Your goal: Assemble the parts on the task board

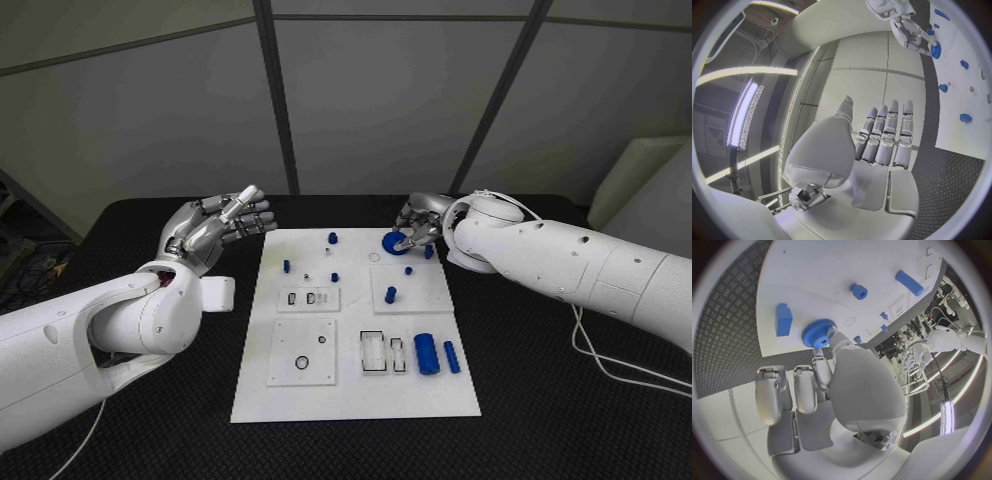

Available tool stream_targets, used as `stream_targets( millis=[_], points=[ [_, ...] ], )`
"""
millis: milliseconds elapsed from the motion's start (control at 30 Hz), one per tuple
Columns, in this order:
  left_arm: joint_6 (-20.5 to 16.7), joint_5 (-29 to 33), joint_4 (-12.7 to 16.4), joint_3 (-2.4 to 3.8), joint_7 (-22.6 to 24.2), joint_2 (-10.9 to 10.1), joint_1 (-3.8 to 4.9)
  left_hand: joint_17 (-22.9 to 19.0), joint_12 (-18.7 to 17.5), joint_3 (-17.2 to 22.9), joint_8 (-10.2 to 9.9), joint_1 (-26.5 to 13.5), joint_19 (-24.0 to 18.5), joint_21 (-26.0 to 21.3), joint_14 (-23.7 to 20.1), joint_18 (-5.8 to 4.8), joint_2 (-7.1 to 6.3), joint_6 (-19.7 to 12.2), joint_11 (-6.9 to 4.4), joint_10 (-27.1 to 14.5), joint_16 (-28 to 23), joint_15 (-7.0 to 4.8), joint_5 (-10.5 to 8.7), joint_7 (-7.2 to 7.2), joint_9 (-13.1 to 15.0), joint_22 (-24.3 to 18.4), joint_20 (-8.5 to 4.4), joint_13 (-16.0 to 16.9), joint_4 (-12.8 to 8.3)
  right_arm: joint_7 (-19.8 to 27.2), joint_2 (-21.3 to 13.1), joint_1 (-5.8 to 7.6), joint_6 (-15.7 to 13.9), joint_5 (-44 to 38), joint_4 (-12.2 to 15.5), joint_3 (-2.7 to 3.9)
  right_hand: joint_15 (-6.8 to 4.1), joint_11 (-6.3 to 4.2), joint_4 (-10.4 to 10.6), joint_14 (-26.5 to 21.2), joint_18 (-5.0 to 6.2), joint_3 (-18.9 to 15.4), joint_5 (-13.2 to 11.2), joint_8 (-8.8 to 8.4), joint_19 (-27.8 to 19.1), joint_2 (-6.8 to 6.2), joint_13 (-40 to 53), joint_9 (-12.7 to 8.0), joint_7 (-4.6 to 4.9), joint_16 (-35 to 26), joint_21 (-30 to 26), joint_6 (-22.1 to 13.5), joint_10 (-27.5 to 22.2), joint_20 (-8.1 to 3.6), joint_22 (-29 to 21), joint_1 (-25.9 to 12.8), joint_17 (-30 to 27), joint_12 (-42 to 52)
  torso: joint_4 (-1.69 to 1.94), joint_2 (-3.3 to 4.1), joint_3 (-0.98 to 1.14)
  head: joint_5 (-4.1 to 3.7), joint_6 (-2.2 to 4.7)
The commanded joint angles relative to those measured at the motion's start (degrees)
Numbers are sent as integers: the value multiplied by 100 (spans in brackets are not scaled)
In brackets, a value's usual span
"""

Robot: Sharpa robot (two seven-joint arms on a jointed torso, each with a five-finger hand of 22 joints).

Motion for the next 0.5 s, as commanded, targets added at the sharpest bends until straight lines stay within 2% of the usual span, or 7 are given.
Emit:
stream_targets(
  millis=[33,133,167,267,500],
  points=[
    [70,-42,-2,6,8,2,9,-5,-18,12,-16,29,37,23,7,232,16,55,5,32,-21,15,18,2,-10,-5,0,-7,-32,-19,2,-9,99,-194,1,-9,25,1,-72,378,-85,37,55,42,593,81,57,21,-5,39,37,91,57,21,1508,30,413,79,-1,1,1,0,-7],
    [69,-42,0,6,2,-1,9,-5,-18,12,-16,29,37,23,7,232,16,55,5,32,-21,15,18,2,-10,-5,0,-7,-32,16,-2,-10,15,-201,24,-9,18,-10,-119,378,-85,77,157,59,593,120,131,34,-16,39,37,178,93,14,1508,22,417,161,-3,1,1,1,-4],
    [69,-42,1,6,1,-2,9,-5,-18,12,-16,29,37,23,7,232,16,55,5,32,-21,15,18,2,-10,-5,0,-7,-32,36,-5,-10,-36,-203,35,-9,9,-22,-143,377,-85,103,315,72,593,134,175,44,-29,39,37,243,115,6,1508,5,418,210,-3,-1,0,0,0],
    [70,-42,4,6,-1,-5,9,-5,-18,12,-16,29,37,23,7,232,16,55,5,32,-21,15,18,2,-10,-5,0,-7,-32,136,-23,-14,-295,-206,107,-9,-11,-45,-189,377,-85,153,494,93,593,155,310,67,-60,39,37,358,187,-9,1508,-26,419,365,-3,-3,1,1,6],
    [71,-42,8,6,-2,-10,9,-6,-25,10,-21,29,37,22,5,232,21,55,6,31,-28,16,17,3,-11,-8,1,-7,-37,329,-84,-19,-878,-362,397,-8,-41,-81,-246,381,-85,205,572,119,593,169,494,105,-106,46,37,521,288,-37,1508,-97,434,578,2,-5,2,16,22]
  ],
)
